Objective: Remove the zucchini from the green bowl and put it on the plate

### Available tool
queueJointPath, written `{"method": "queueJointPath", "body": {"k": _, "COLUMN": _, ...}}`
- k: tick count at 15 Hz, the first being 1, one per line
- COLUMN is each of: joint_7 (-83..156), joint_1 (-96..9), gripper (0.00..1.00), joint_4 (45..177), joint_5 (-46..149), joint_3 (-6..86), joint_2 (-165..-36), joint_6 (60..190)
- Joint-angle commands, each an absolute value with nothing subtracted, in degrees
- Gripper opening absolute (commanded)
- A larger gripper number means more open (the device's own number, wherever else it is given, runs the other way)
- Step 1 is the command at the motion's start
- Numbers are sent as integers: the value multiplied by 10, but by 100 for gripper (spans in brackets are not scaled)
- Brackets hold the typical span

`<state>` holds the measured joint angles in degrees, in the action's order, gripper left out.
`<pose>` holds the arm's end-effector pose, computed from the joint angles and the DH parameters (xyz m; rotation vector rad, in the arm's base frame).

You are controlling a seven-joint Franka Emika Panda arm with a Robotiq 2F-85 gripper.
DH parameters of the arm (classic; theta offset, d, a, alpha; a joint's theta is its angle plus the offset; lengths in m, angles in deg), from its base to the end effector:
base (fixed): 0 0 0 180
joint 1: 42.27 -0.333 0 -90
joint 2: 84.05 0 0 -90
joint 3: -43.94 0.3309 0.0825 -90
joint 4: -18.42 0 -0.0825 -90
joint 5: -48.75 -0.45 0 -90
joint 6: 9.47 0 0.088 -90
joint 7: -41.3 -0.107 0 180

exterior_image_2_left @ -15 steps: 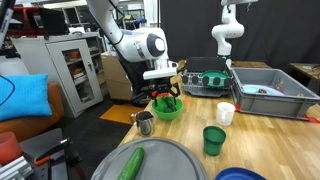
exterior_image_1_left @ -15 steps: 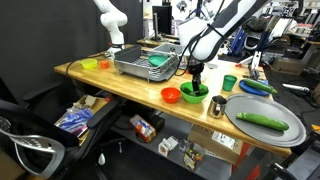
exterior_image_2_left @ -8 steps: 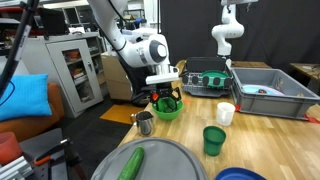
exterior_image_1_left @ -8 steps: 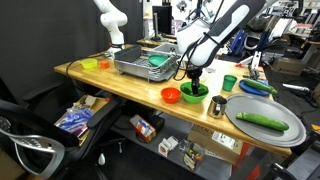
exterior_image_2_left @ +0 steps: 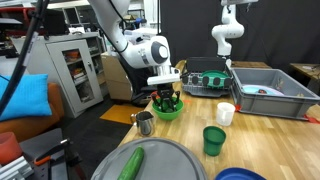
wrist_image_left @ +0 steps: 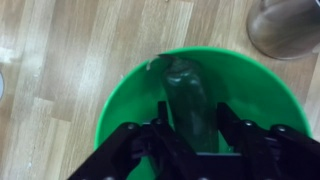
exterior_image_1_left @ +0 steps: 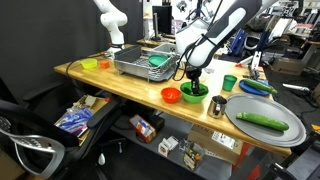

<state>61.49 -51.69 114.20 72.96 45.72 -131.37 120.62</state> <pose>0.6876 0.1248 0.0636 2.6168 1.1858 -0.3488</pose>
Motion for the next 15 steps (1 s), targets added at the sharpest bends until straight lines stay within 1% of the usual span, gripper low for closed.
{"method": "queueJointPath", "body": {"k": 1, "joint_7": 626, "joint_1": -515, "gripper": 23, "joint_4": 1122, "joint_5": 735, "joint_3": 459, "joint_2": -1316, "joint_6": 1185}}
{"method": "queueJointPath", "body": {"k": 3, "joint_7": 622, "joint_1": -518, "gripper": 12, "joint_4": 1118, "joint_5": 738, "joint_3": 457, "joint_2": -1310, "joint_6": 1182}}
{"method": "queueJointPath", "body": {"k": 5, "joint_7": 623, "joint_1": -520, "gripper": 9, "joint_4": 1115, "joint_5": 739, "joint_3": 457, "joint_2": -1303, "joint_6": 1179}}
{"method": "queueJointPath", "body": {"k": 10, "joint_7": 624, "joint_1": -527, "gripper": 9, "joint_4": 1105, "joint_5": 742, "joint_3": 458, "joint_2": -1294, "joint_6": 1156}}
{"method": "queueJointPath", "body": {"k": 15, "joint_7": 616, "joint_1": -531, "gripper": 9, "joint_4": 1127, "joint_5": 746, "joint_3": 457, "joint_2": -1269, "joint_6": 1138}}
